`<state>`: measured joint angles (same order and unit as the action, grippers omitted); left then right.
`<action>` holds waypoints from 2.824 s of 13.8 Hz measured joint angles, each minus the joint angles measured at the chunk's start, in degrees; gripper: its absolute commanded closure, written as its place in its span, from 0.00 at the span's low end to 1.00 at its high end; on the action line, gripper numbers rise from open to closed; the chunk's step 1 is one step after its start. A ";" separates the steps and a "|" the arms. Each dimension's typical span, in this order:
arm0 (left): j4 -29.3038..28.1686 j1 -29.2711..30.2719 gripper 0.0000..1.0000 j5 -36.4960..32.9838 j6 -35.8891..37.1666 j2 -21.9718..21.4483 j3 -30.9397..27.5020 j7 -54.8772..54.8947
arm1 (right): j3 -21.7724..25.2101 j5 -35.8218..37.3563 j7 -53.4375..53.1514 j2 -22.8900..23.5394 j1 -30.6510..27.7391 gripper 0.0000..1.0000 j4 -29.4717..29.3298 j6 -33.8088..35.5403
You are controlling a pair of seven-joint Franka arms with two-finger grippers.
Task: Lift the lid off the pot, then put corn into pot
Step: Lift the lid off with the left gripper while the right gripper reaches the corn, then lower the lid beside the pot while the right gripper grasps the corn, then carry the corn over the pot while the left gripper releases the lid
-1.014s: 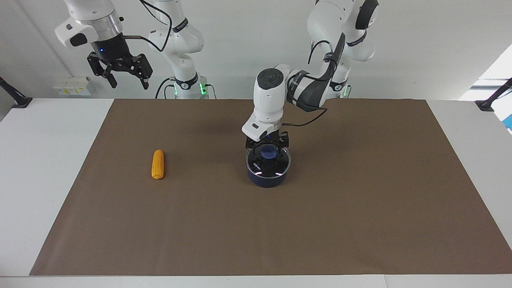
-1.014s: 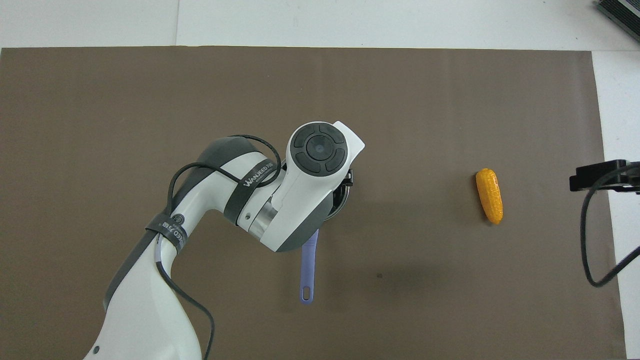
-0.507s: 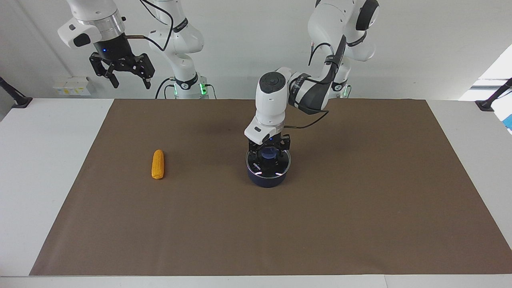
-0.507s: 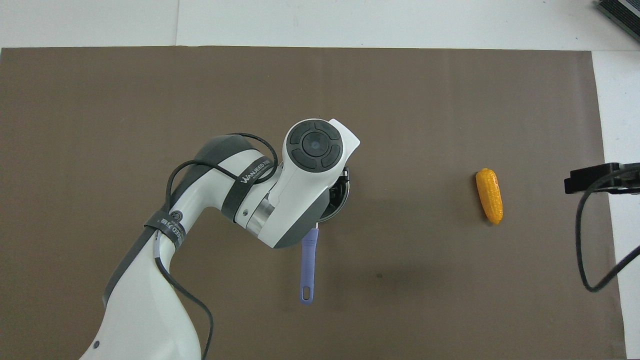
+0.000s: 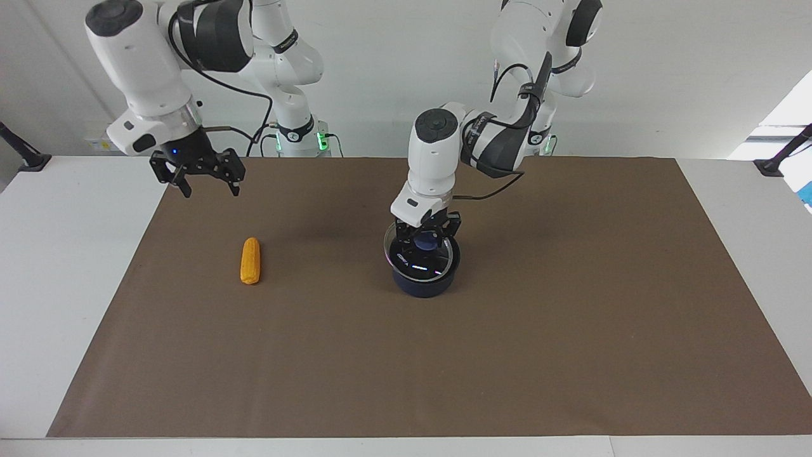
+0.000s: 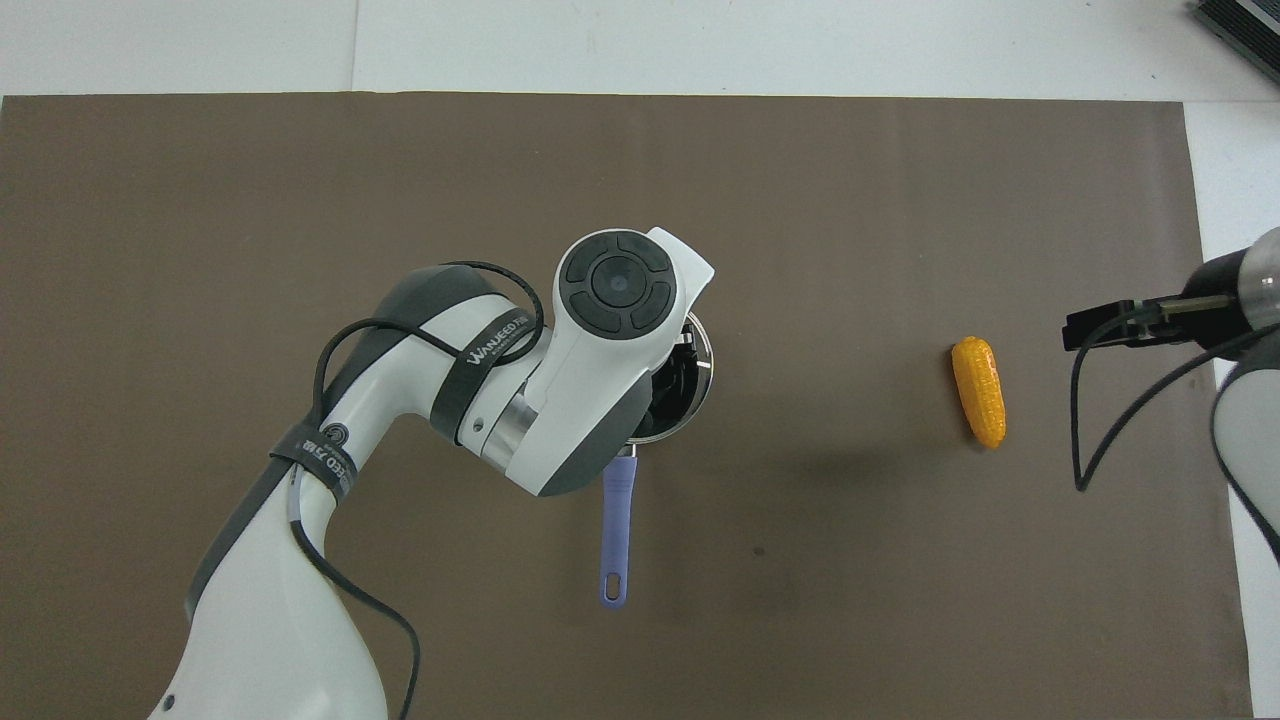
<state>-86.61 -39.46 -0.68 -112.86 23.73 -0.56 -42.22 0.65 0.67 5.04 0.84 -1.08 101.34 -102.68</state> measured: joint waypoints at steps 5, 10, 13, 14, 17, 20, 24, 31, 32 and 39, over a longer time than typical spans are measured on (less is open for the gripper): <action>0.36 0.13 1.00 -0.04 3.98 -4.17 -3.83 2.55 | 0.00 0.00 8.05 7.81 -0.04 0.00 5.64 -12.30; 0.07 5.93 1.00 -0.07 9.46 -7.44 -5.07 13.72 | 0.01 0.00 10.29 10.15 -0.06 0.00 12.75 -20.30; -1.85 11.34 1.00 -0.07 12.34 -10.14 -5.24 22.42 | 0.04 0.00 12.29 12.22 -0.25 0.00 13.94 -21.95; -3.28 12.64 1.00 -0.07 12.38 -10.93 -5.27 24.58 | 0.05 0.00 13.16 13.14 -0.68 0.00 14.43 -23.20; -7.32 16.08 1.00 -0.07 12.09 -12.55 -5.29 30.04 | 0.07 0.00 14.50 14.99 -1.44 0.07 16.09 -26.69; -12.77 19.87 1.00 -0.07 7.72 -14.57 -5.32 36.45 | 0.03 0.00 14.66 15.09 -1.44 1.00 16.52 -26.73; -22.90 25.00 1.00 -0.07 0.47 -19.41 -5.35 45.23 | -0.03 -0.04 13.40 15.09 -1.38 1.00 16.59 -26.69; -34.54 34.28 1.00 -0.10 -8.90 -23.21 -5.38 59.34 | -1.56 -0.06 0.07 12.35 0.08 1.00 4.85 -10.47; -36.53 35.15 1.00 -0.10 -11.37 -23.26 -5.40 60.48 | -2.38 -0.06 -3.38 11.34 0.61 1.00 2.01 -6.75; -49.90 39.41 0.00 -0.13 -21.53 -26.74 -5.26 65.97 | -10.83 -3.00 -24.73 10.16 2.60 1.00 -10.92 1.67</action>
<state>-136.51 -0.05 -0.80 -134.39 -3.01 -5.83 23.75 -10.17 -2.33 -19.69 11.00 1.52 90.42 -101.01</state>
